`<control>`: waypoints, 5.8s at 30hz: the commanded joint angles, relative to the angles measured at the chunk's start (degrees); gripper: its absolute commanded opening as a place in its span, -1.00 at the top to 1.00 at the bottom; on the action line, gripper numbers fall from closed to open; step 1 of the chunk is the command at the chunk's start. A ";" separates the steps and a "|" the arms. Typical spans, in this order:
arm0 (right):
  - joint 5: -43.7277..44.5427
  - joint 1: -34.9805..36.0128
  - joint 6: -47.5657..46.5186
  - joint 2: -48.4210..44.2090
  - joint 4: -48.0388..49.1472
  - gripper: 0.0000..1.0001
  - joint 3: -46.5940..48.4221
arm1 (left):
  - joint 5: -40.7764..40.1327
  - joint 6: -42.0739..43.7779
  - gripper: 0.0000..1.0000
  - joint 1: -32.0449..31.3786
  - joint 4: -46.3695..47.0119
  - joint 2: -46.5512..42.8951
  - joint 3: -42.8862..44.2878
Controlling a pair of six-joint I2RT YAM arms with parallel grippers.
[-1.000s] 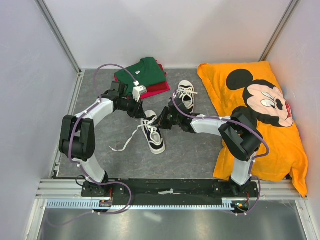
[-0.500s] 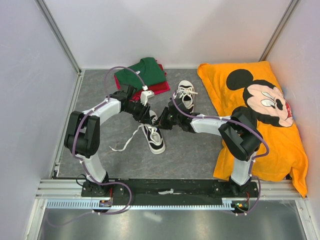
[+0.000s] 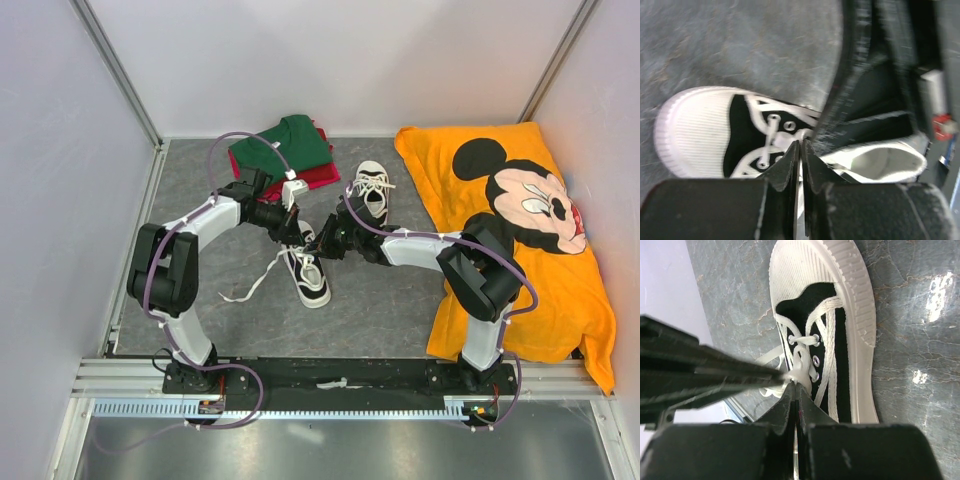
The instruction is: Tie the shoes
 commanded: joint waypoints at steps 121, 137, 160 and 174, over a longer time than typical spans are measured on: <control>-12.61 18.44 -89.04 5.94 -13.01 -0.76 22.40 | 16.30 54.63 0.97 11.52 -26.24 10.11 14.68; -8.22 20.55 -95.46 22.83 -11.26 -0.61 32.43 | 15.86 54.19 0.97 11.52 -26.16 12.31 14.86; -13.93 8.27 -85.53 -7.82 -25.49 1.00 17.33 | 6.20 43.82 0.97 15.82 -19.05 0.37 6.96; -7.51 -1.33 -88.26 -4.61 -31.91 1.00 3.60 | -8.30 32.75 0.97 8.28 -9.74 1.06 -1.31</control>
